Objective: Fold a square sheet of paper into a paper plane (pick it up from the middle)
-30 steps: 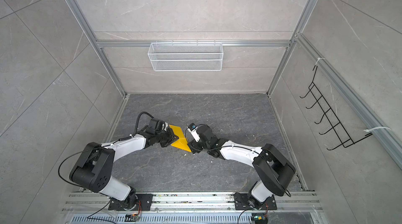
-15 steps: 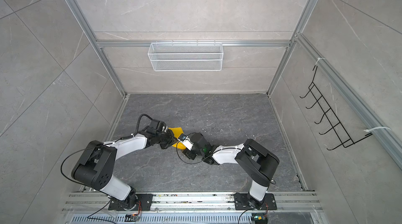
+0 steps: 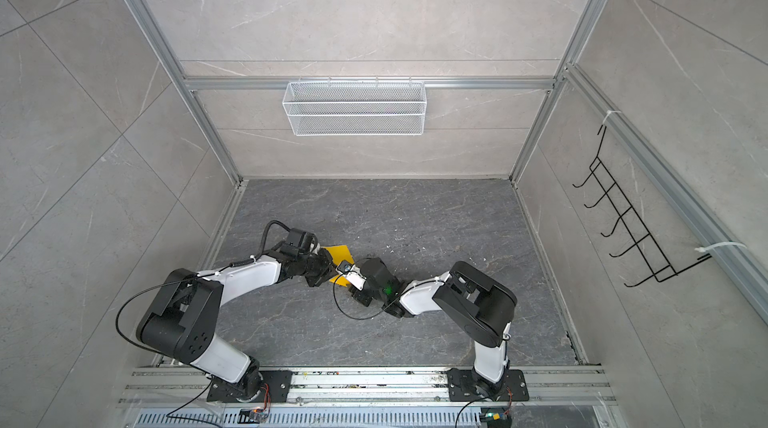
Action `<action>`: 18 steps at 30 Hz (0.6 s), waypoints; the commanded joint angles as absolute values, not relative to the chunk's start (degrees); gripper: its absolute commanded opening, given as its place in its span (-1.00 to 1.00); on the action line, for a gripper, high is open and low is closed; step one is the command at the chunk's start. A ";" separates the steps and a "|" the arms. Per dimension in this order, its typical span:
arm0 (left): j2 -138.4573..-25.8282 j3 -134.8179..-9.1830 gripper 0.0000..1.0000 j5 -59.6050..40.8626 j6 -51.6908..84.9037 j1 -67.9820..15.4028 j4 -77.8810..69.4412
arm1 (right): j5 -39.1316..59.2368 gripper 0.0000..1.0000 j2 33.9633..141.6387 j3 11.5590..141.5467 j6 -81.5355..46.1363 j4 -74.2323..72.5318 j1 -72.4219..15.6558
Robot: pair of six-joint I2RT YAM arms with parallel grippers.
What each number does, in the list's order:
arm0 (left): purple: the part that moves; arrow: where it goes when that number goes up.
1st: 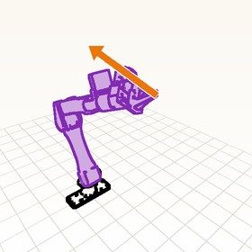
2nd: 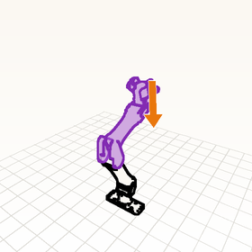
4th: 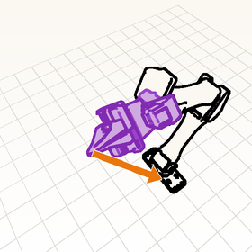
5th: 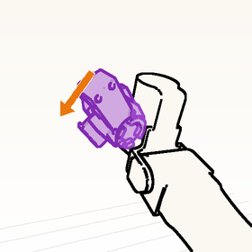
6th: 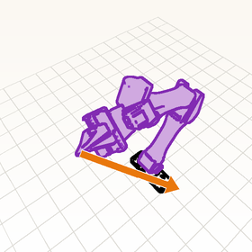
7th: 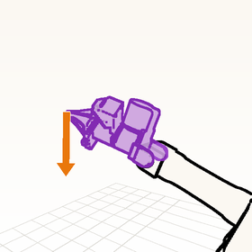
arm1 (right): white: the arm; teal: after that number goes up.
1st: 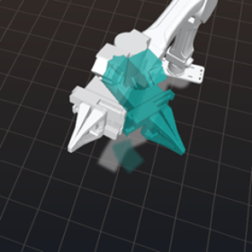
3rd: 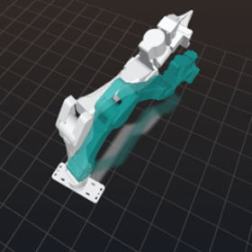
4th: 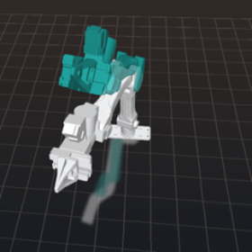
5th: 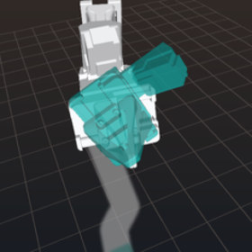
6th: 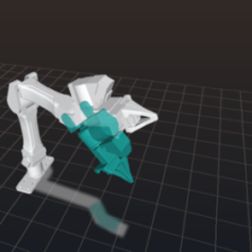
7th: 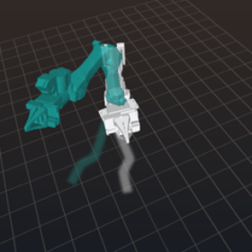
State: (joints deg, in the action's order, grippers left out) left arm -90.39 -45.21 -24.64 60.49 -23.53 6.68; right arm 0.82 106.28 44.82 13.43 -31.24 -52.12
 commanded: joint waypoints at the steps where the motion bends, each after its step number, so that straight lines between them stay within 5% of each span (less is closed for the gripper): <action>1: -88.07 -45.73 -0.76 -26.43 61.05 -23.75 8.75 | -0.35 -0.26 107.86 45.35 14.58 -33.65 -52.54; 18: -87.34 -46.49 -0.69 -25.92 61.69 -23.55 10.00 | -2.40 -0.48 109.29 44.83 17.32 -35.95 -53.37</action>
State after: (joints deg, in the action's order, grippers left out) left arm -89.69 -45.21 -24.64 60.95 -23.53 8.82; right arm -1.39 108.33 44.84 16.58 -34.30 -52.99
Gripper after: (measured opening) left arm 0.151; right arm 0.271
